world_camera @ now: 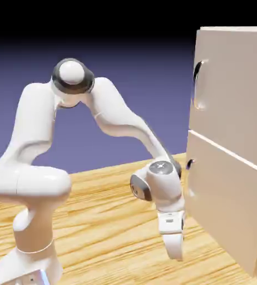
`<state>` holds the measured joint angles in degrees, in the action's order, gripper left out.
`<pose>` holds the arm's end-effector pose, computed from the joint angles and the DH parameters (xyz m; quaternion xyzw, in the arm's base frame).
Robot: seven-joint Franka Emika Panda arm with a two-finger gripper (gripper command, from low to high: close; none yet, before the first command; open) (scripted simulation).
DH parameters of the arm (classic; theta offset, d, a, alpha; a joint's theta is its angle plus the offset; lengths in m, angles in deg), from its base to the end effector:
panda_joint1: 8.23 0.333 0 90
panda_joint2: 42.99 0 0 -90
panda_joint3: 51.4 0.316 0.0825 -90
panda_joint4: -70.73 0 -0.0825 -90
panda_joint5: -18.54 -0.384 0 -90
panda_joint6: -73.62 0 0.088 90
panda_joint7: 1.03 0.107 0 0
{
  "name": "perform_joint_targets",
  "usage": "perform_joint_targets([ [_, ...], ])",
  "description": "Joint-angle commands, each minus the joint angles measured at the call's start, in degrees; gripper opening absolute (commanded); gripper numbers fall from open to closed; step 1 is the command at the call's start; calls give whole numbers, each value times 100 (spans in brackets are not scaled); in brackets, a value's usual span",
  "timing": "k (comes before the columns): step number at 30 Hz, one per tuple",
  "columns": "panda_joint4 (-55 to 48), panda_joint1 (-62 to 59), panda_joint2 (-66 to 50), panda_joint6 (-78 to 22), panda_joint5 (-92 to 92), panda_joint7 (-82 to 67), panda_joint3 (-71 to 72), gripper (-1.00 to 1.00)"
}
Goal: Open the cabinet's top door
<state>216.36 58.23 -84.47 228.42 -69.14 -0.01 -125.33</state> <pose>0.4100 -0.1514 0.2249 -0.7503 0.6336 -0.1887 0.0076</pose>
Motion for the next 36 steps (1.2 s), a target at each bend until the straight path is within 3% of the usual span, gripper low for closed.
perform_joint_targets([
  [1, -43, 184, -208, -54, -246, -116, -207, 0],
  [20, -861, 3685, -4154, -1076, -4913, -2322, -4142, 0],
  [26, -1697, 2938, -4104, -1090, -5312, -2365, -3931, 0],
  [27, -1697, 2938, -4104, -1090, -5312, -2365, -3931, -100],
  [36, -62, 3913, -4008, -2967, -5325, -3319, -4821, -100],
])
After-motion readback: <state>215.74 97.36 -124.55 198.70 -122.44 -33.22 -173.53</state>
